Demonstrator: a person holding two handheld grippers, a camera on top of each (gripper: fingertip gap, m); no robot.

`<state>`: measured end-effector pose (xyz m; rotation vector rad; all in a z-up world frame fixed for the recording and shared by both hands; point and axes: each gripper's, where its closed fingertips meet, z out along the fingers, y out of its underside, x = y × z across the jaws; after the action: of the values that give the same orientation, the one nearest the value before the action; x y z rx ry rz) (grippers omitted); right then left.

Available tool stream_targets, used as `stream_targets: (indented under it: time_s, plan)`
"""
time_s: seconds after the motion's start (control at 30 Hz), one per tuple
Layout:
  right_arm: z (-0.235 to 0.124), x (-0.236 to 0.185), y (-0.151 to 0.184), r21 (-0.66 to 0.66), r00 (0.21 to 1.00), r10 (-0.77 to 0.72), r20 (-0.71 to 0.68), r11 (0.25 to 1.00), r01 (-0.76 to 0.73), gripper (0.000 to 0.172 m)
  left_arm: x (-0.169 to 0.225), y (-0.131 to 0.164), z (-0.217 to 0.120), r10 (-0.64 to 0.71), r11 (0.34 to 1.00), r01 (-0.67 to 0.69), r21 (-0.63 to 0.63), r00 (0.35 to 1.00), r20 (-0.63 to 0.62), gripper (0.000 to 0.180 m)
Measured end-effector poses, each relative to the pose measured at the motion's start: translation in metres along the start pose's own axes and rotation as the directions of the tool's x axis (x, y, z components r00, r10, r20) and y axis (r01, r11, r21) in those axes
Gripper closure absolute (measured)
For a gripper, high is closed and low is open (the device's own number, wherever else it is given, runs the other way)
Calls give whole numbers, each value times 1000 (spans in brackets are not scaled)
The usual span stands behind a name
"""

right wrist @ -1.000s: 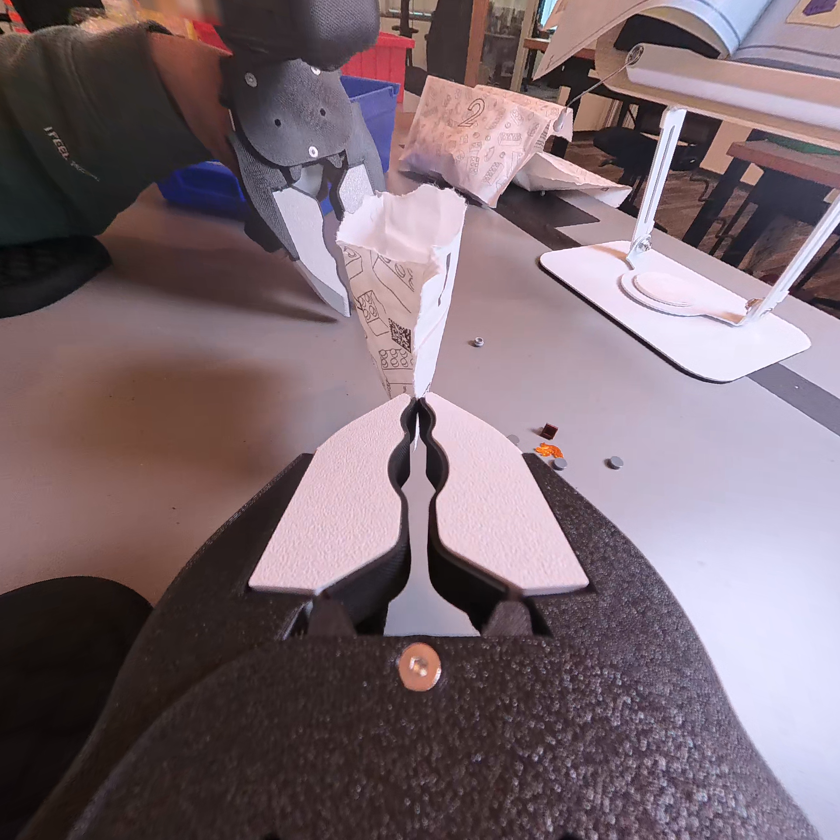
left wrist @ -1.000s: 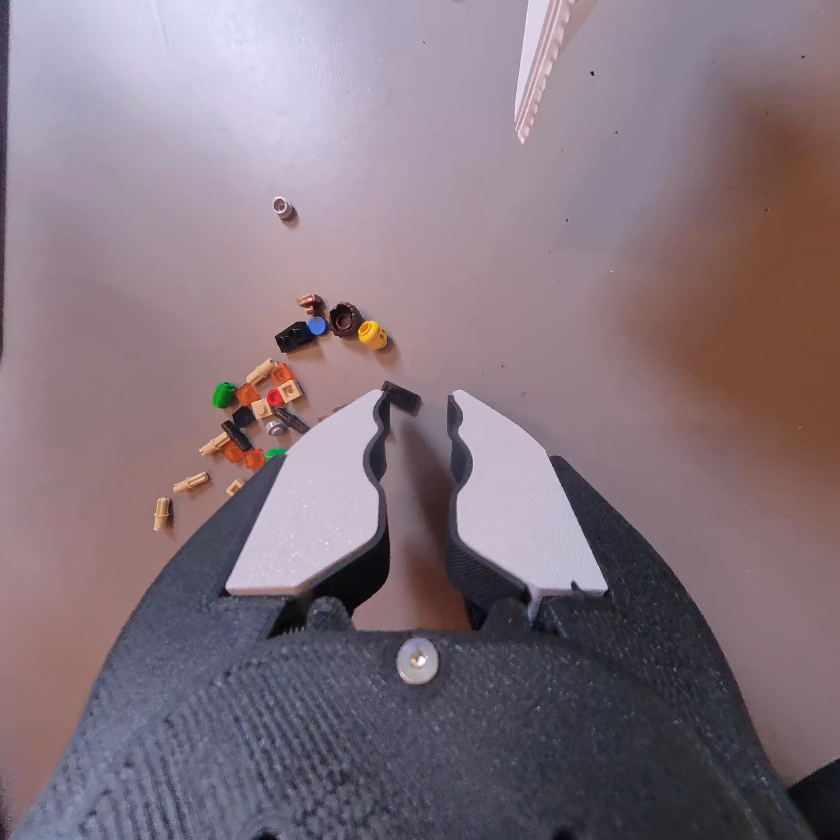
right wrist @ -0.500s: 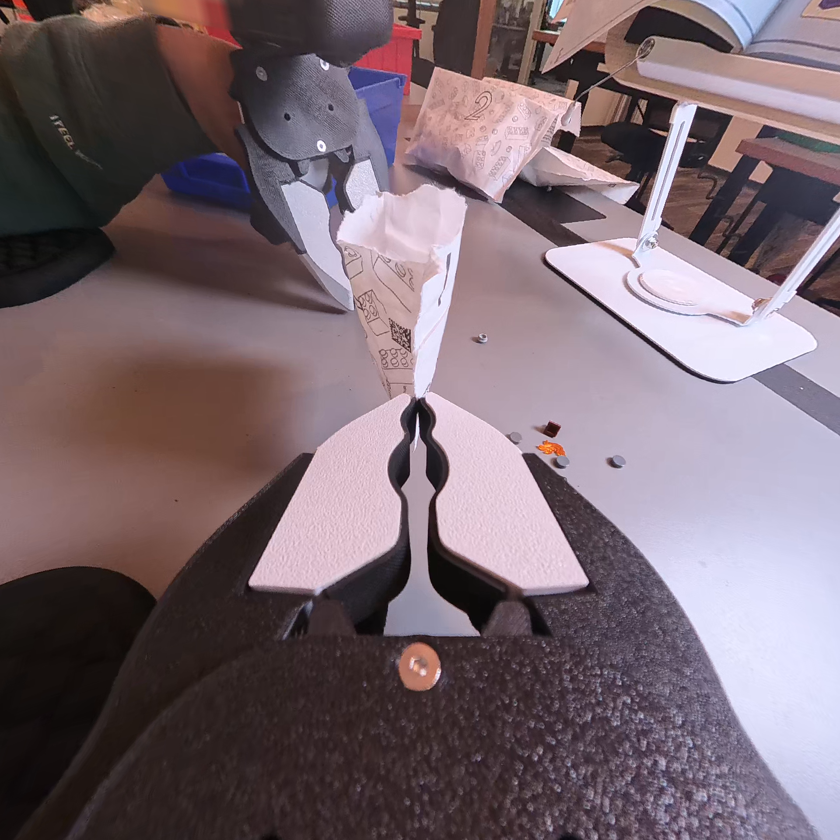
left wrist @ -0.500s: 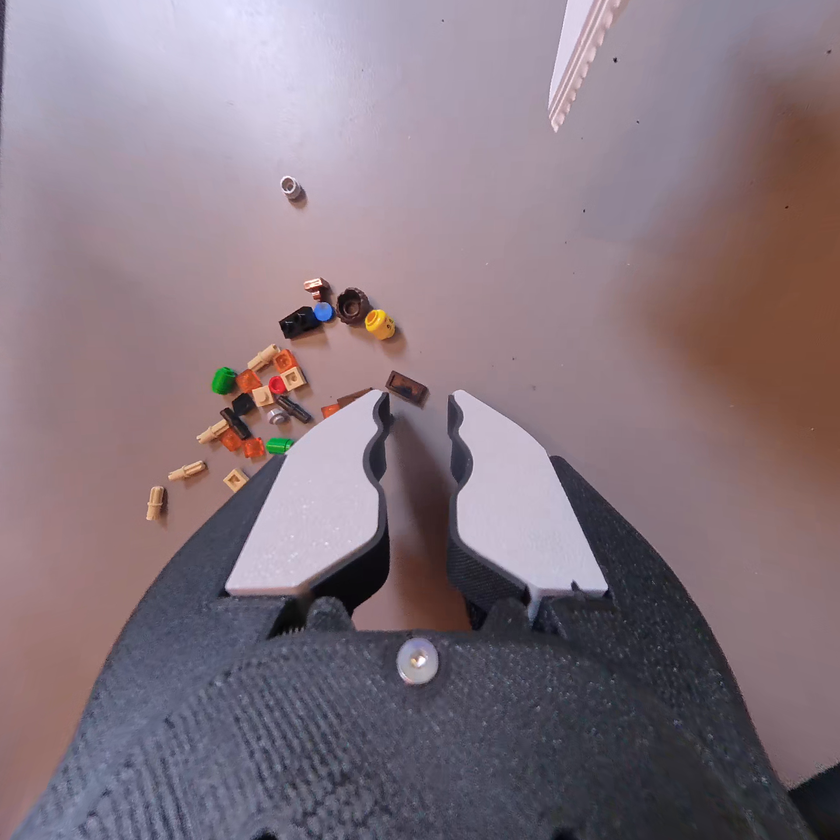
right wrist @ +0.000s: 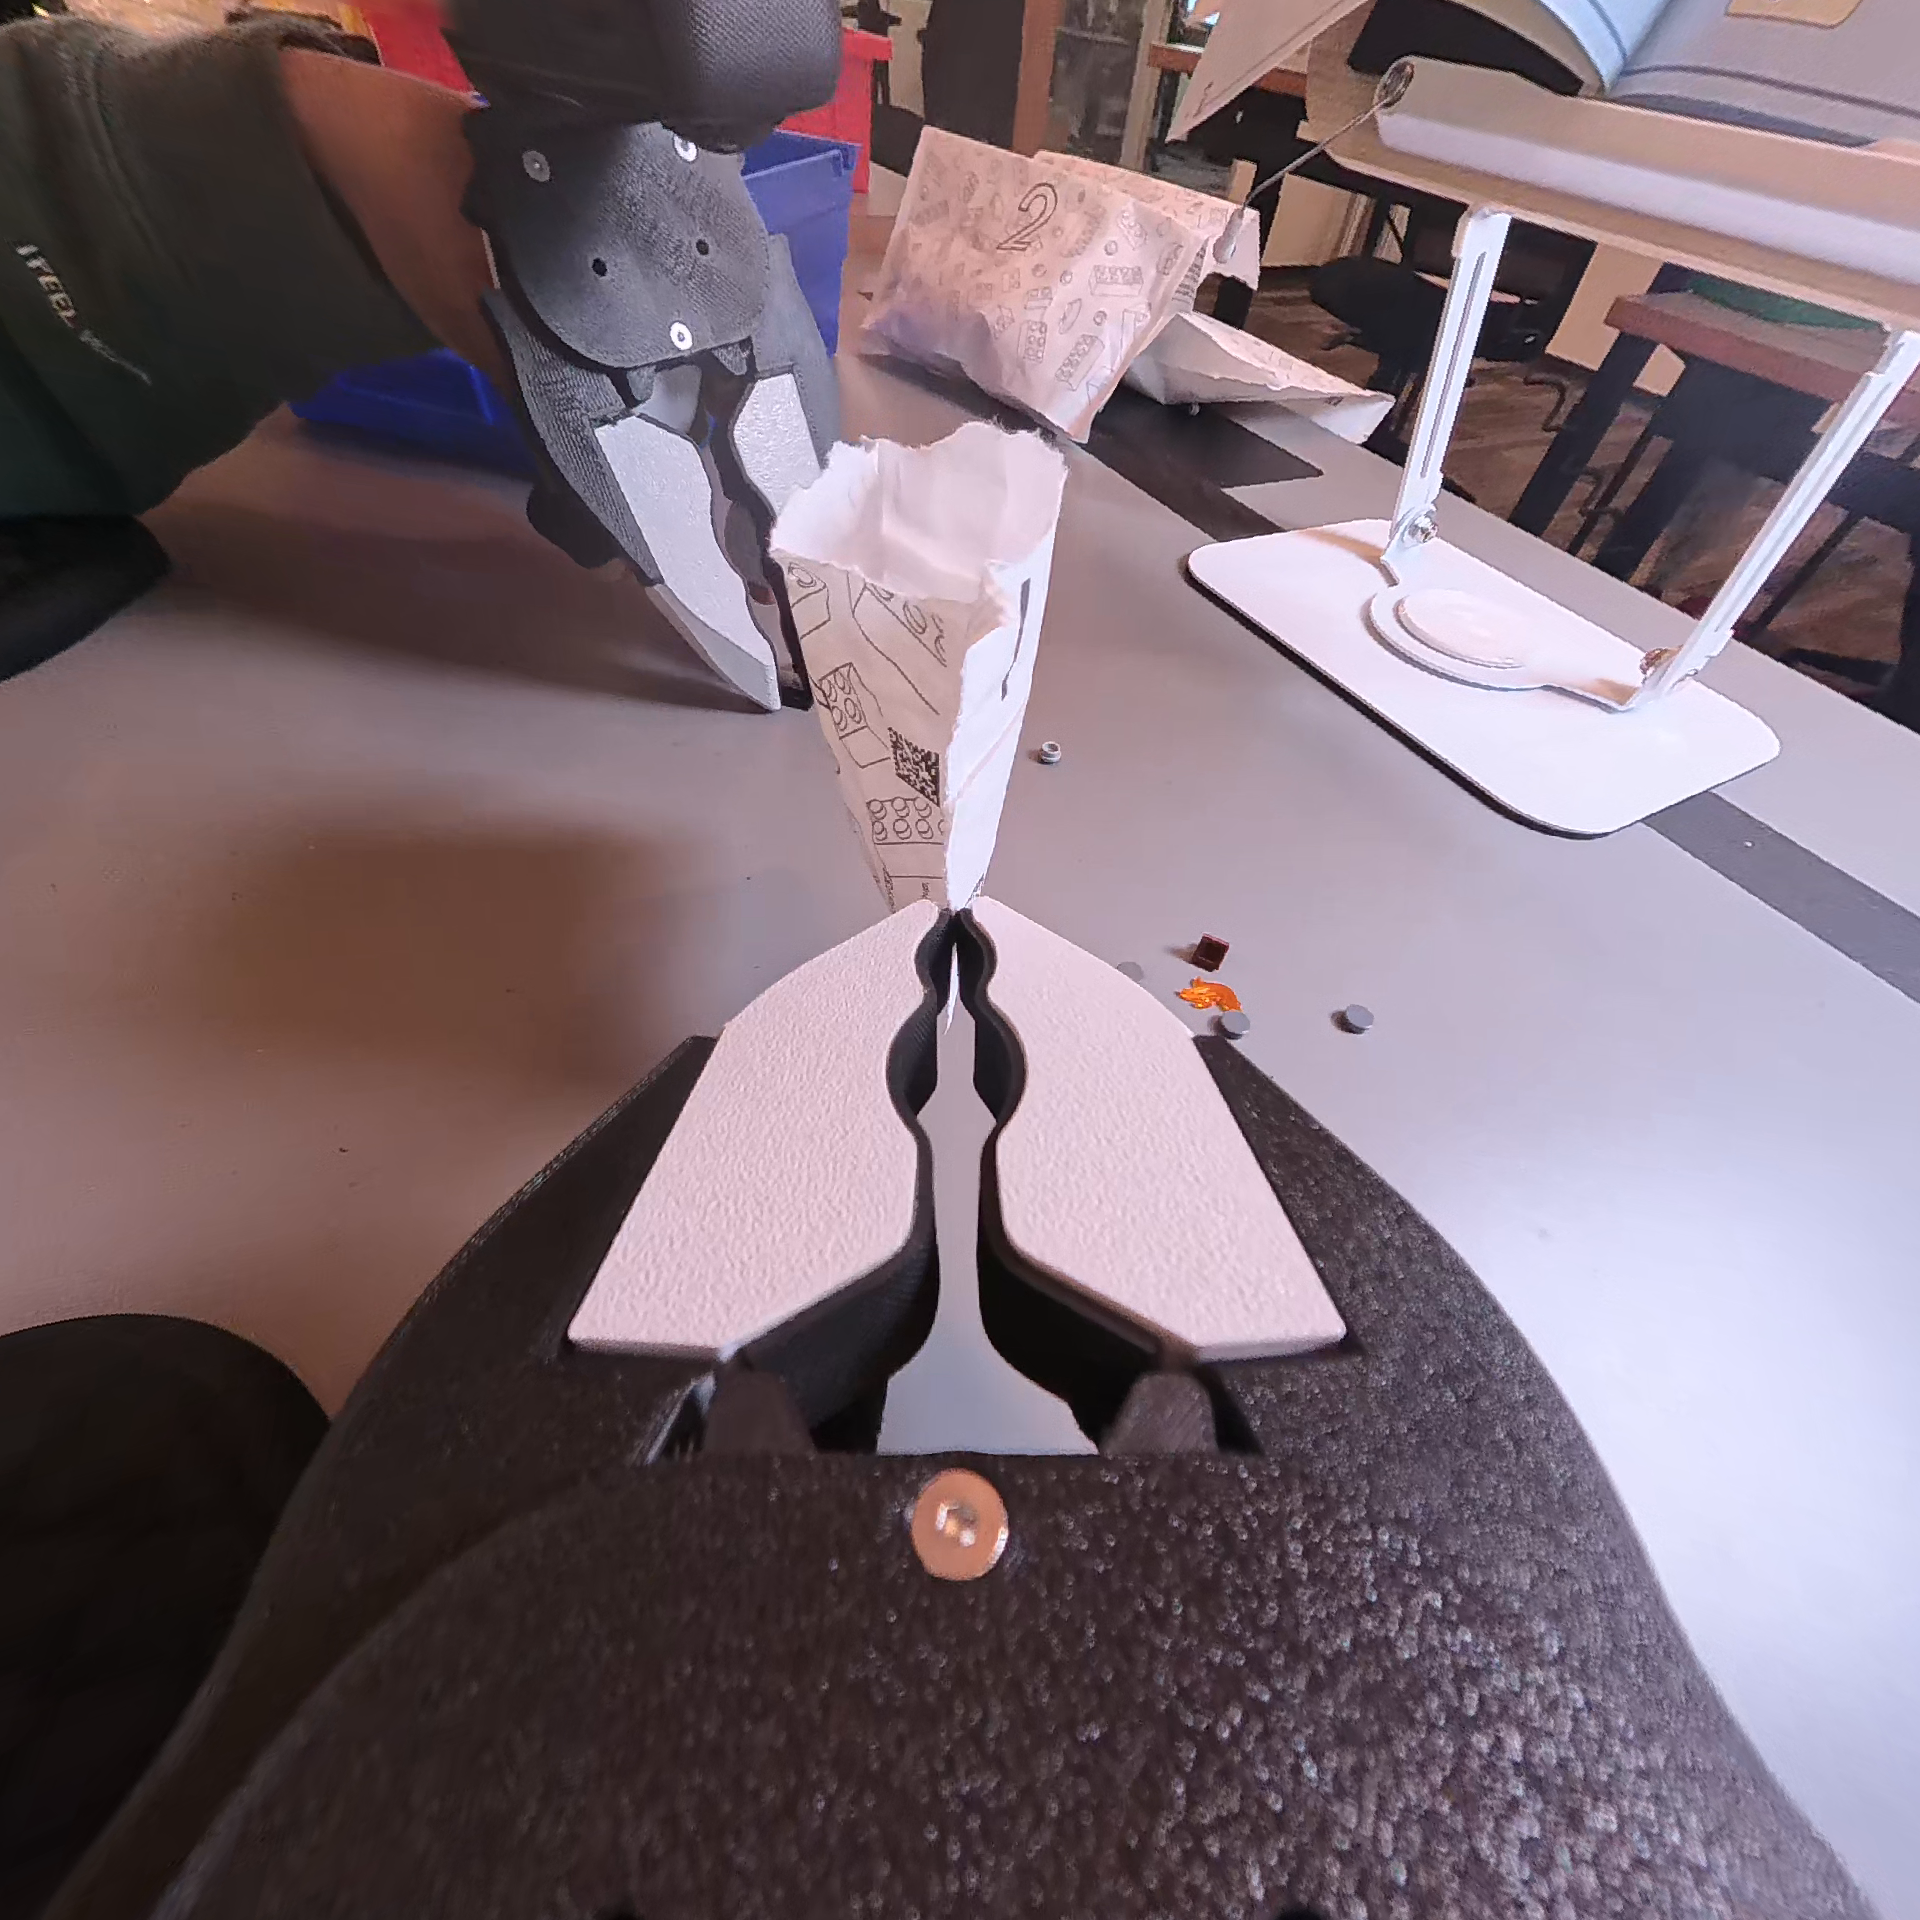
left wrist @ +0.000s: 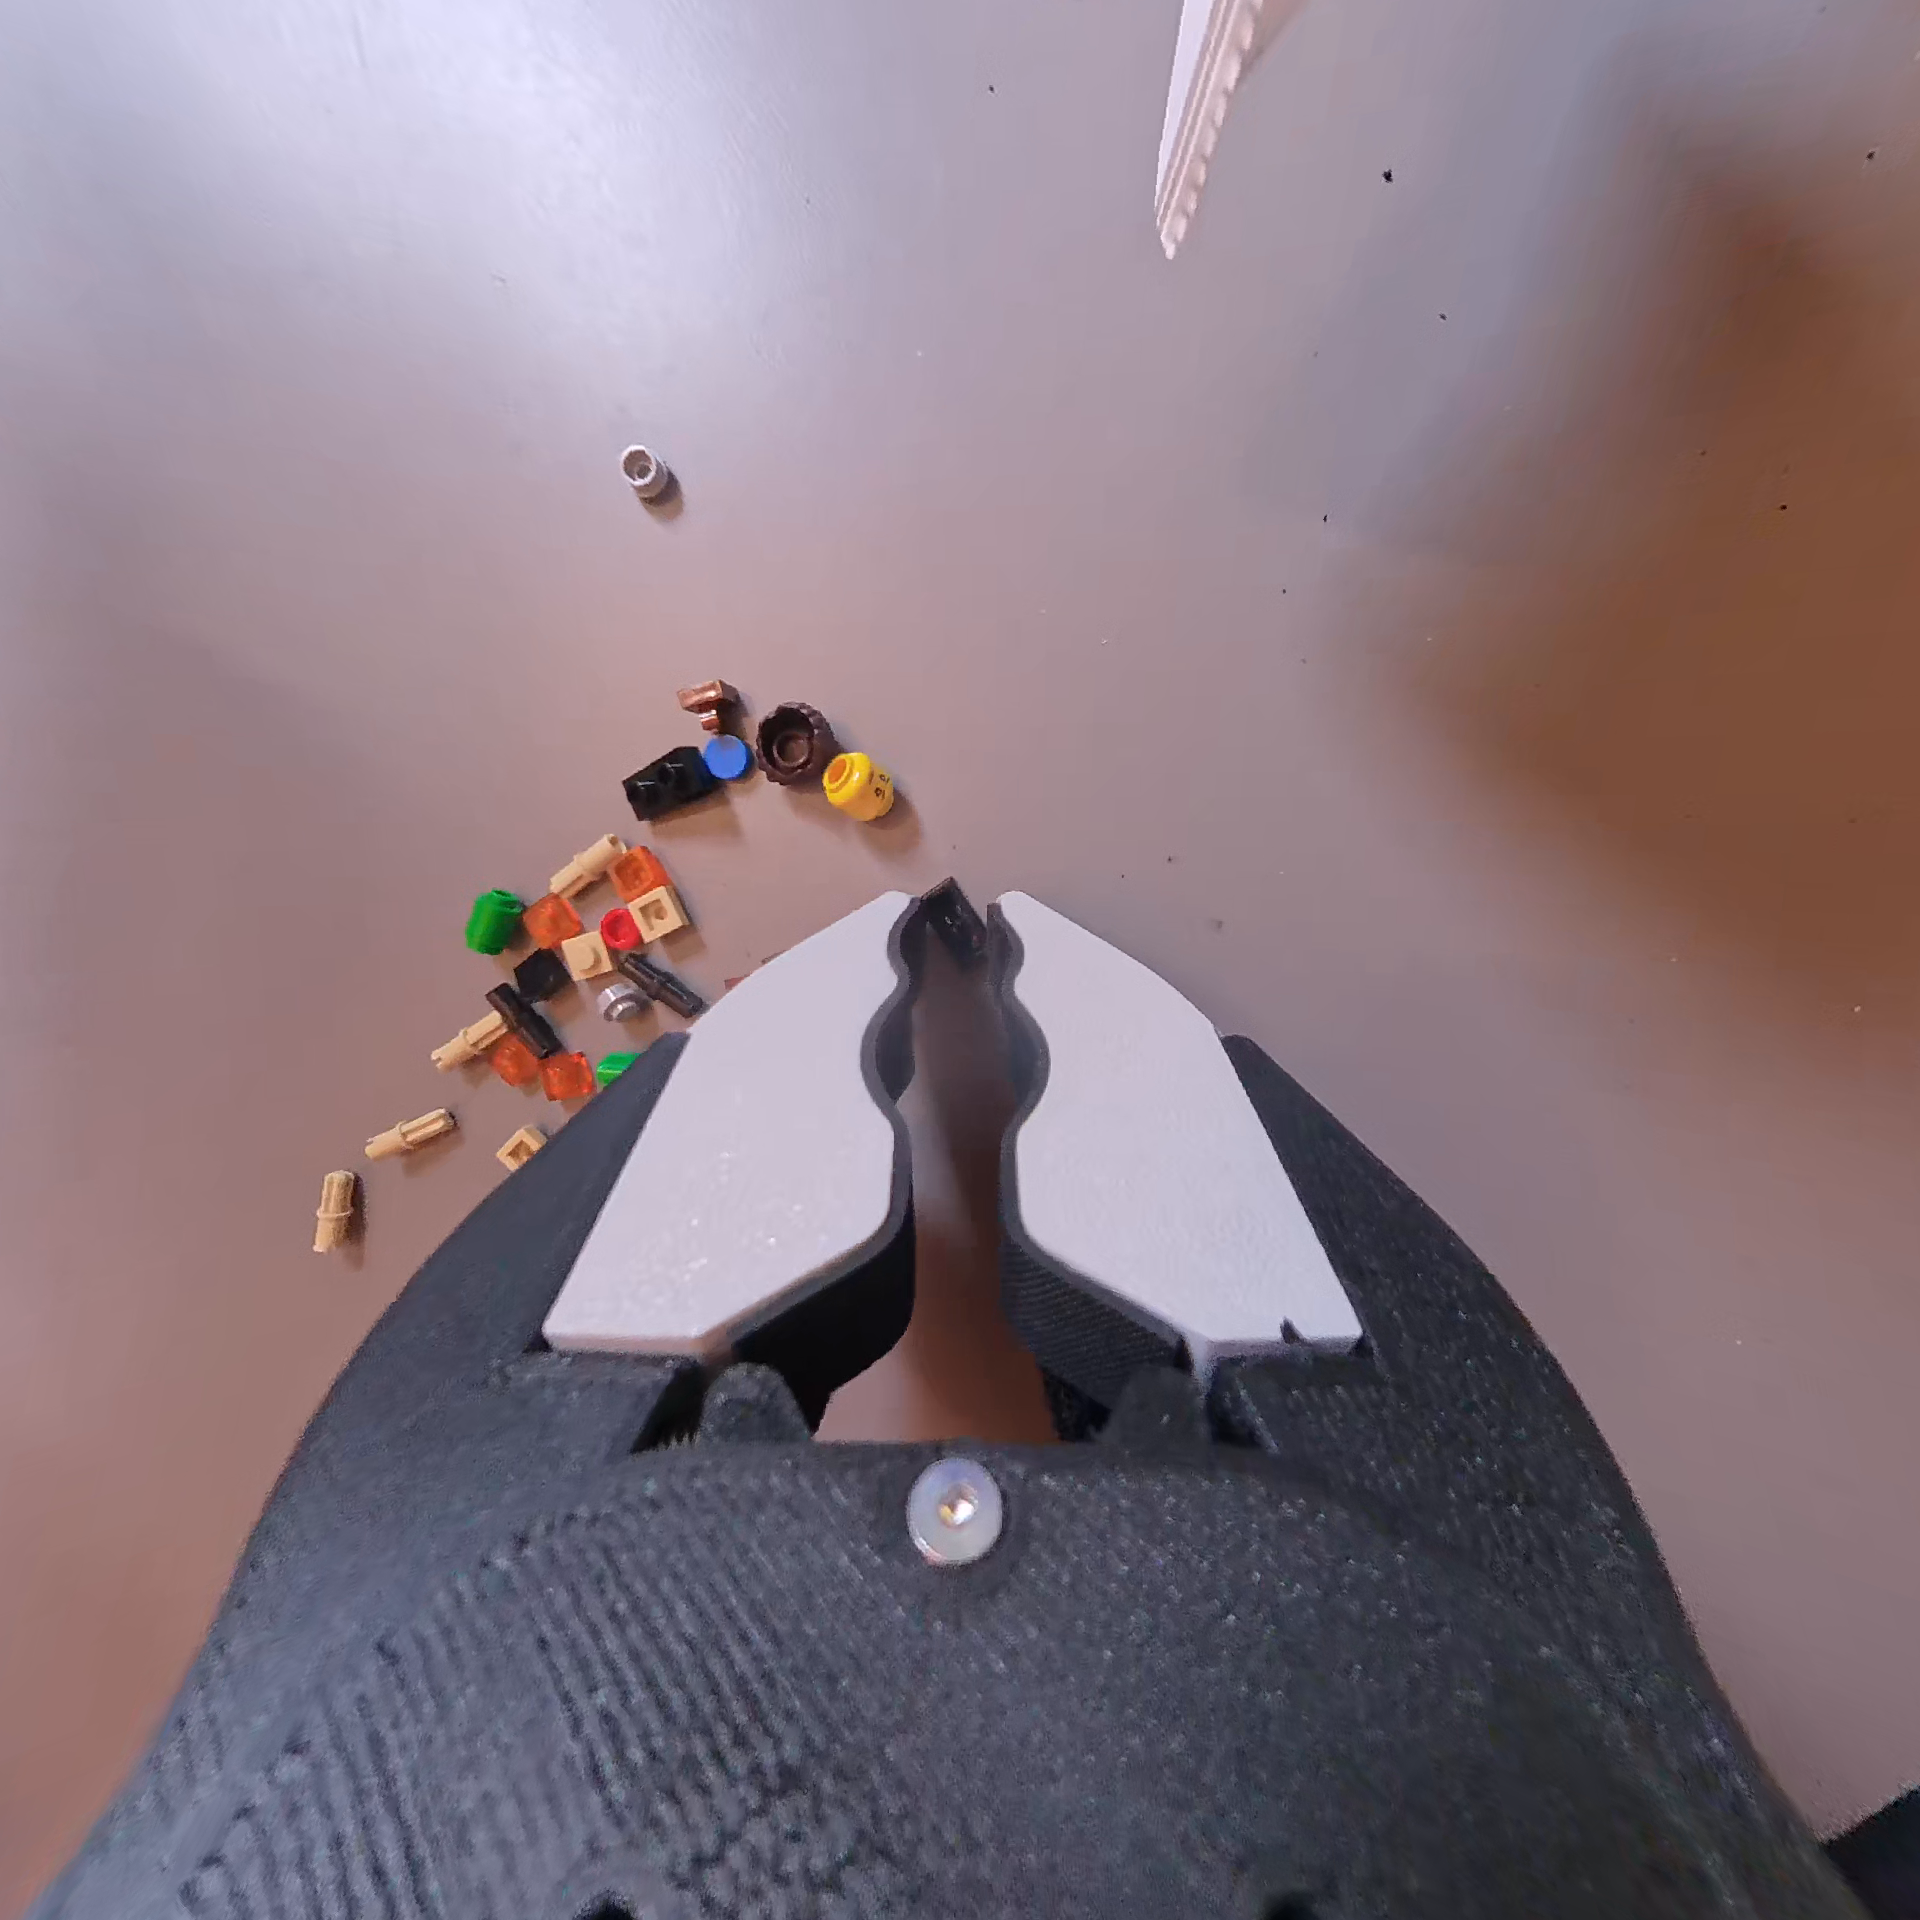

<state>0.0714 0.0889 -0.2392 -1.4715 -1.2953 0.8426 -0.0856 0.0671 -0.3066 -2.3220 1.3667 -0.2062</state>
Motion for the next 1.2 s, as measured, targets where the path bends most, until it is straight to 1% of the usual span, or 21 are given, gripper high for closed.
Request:
stream_targets:
  time_s: [0.4,0.67,0.93,1.2]
  plan:
    - [2,-6,2,-20,999,-47,16,999,47,171,0,0,0,-9,1000,9,19,1000,8,170]
    - [2,-6,2,-19,999,-44,19,999,44,171,0,0,0,-17,999,17,32,1000,4,170]
    - [4,-14,5,-37,995,-87,50,995,89,171,0,1,0,-18,999,17,32,999,34,170]
    - [4,-15,5,-36,995,-80,61,996,83,171,0,1,0,-25,999,23,41,999,35,171]
